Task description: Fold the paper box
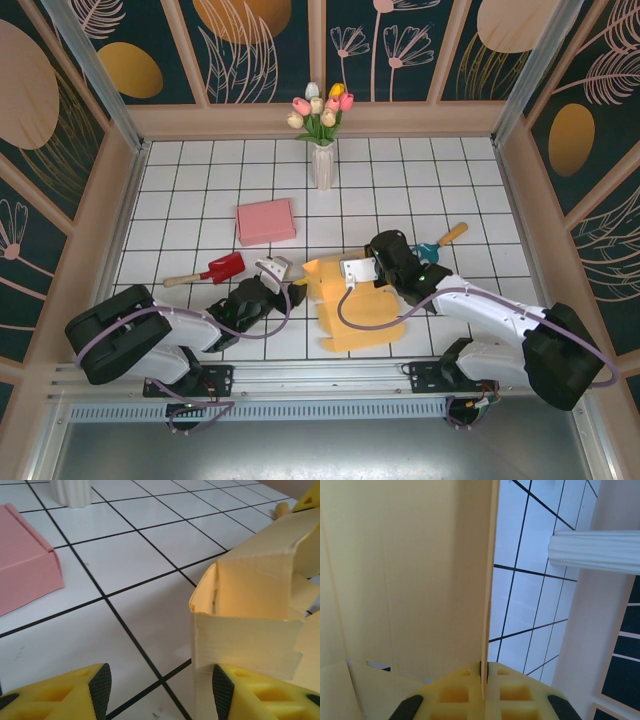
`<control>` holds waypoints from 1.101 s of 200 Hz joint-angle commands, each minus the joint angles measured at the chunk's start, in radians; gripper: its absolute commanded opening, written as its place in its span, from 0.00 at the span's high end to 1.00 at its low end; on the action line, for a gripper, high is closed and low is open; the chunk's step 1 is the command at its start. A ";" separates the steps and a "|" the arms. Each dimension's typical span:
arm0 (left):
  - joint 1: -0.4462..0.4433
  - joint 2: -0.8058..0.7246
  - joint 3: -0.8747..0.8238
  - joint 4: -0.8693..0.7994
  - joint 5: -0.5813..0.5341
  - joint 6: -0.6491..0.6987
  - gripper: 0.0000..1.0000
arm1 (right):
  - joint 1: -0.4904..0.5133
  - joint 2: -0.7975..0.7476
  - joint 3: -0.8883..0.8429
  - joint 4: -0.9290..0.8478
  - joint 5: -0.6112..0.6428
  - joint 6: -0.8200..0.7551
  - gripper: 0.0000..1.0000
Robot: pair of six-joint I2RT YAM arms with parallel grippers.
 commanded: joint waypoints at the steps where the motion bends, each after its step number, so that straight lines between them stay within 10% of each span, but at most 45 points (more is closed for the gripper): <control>1: 0.004 0.013 0.010 0.080 0.062 0.001 0.42 | 0.012 0.010 -0.026 0.027 0.006 -0.032 1.00; 66: 0.004 0.125 0.062 0.140 0.185 -0.058 0.52 | 0.024 0.018 -0.028 0.040 0.012 -0.029 1.00; 220: -0.048 0.347 0.153 0.205 -0.028 -0.154 0.56 | 0.166 0.016 -0.147 0.212 0.253 -0.173 1.00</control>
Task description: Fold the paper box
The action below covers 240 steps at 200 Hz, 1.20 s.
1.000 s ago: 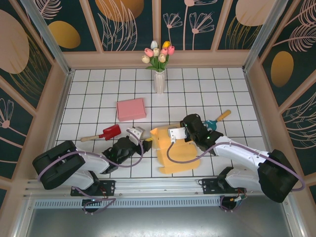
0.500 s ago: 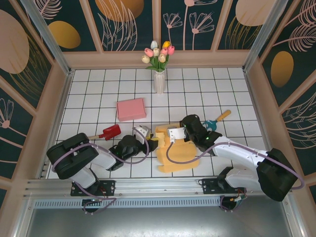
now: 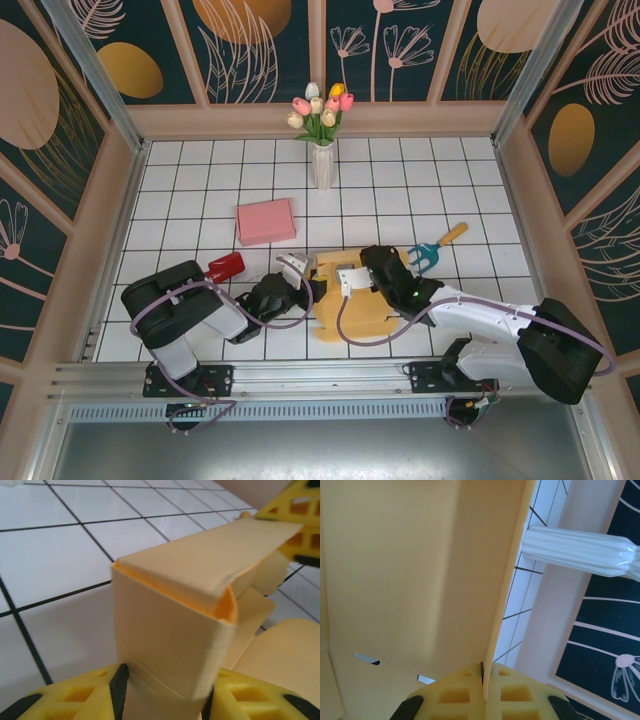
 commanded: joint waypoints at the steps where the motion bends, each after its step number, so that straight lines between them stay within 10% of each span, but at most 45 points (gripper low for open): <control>1: -0.007 0.020 0.009 0.004 -0.080 -0.025 0.56 | 0.042 0.003 -0.038 -0.015 0.034 -0.079 1.00; 106: -0.038 0.021 0.070 -0.067 -0.171 -0.036 0.56 | 0.125 0.095 -0.043 -0.045 0.139 -0.060 1.00; 202: -0.088 0.051 0.249 -0.537 -0.721 -0.228 1.00 | 0.130 0.135 -0.038 -0.074 0.156 0.001 1.00; 240: -0.087 0.077 0.301 -0.640 -0.782 -0.272 1.00 | 0.145 0.149 -0.023 -0.101 0.160 0.037 1.00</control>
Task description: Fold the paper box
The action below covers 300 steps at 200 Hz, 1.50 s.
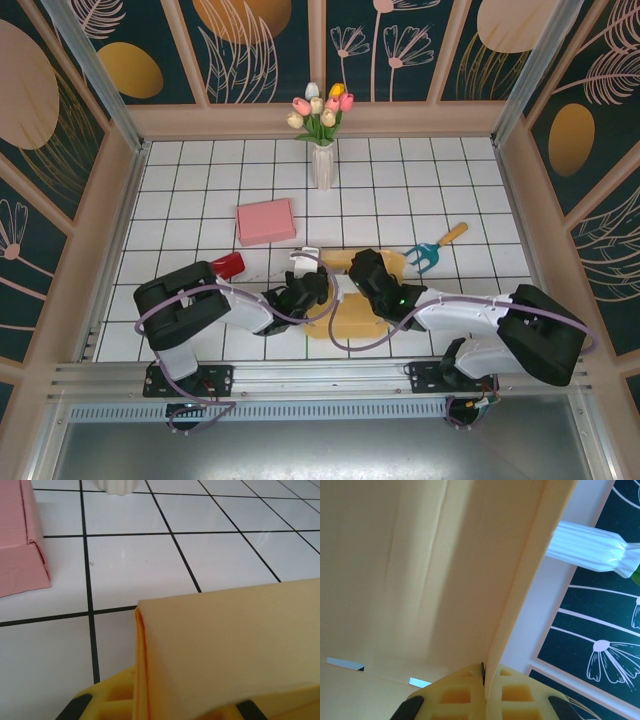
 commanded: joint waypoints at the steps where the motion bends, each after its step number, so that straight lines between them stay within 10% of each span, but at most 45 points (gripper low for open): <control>1: 0.045 0.037 0.024 -0.172 -0.237 -0.080 1.00 | 0.035 0.033 -0.015 -0.201 -0.053 0.014 1.00; 94: 0.044 -0.057 0.027 -0.127 -0.072 -0.049 1.00 | 0.055 0.037 0.059 -0.251 -0.091 0.122 1.00; 161: 0.044 -0.165 -0.054 -0.100 -0.042 -0.090 0.72 | 0.052 0.038 0.062 -0.213 -0.079 0.137 0.99; 300: 0.017 0.003 -0.111 0.067 0.031 -0.144 0.65 | 0.040 0.011 0.063 -0.211 -0.094 0.187 0.99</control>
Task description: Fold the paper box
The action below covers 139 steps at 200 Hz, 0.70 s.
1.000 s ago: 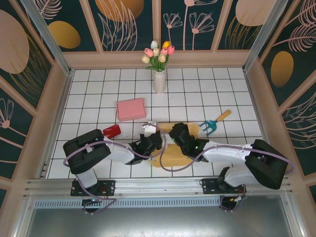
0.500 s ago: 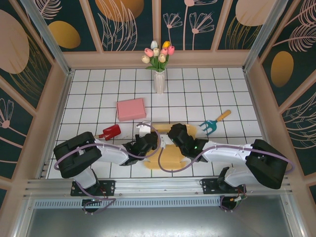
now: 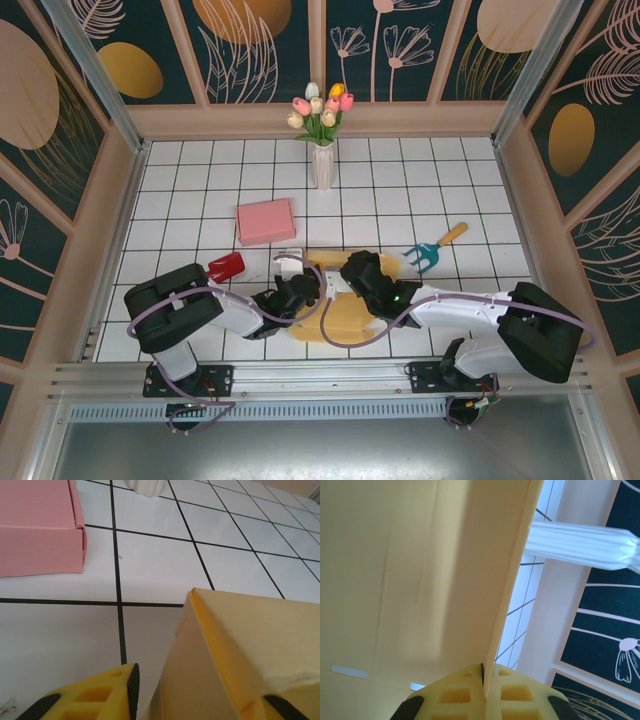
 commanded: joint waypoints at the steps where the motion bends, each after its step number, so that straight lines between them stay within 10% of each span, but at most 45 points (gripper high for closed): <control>1: -0.005 0.047 -0.005 -0.032 0.011 -0.008 0.64 | 0.010 -0.005 -0.010 -0.085 -0.077 0.002 0.99; 60: -0.010 -0.063 -0.167 0.194 0.139 0.112 0.42 | 0.006 -0.002 -0.005 -0.096 -0.075 0.017 1.00; 139: -0.019 -0.154 -0.195 0.134 0.132 0.153 0.52 | 0.007 -0.006 0.007 -0.111 -0.065 0.030 1.00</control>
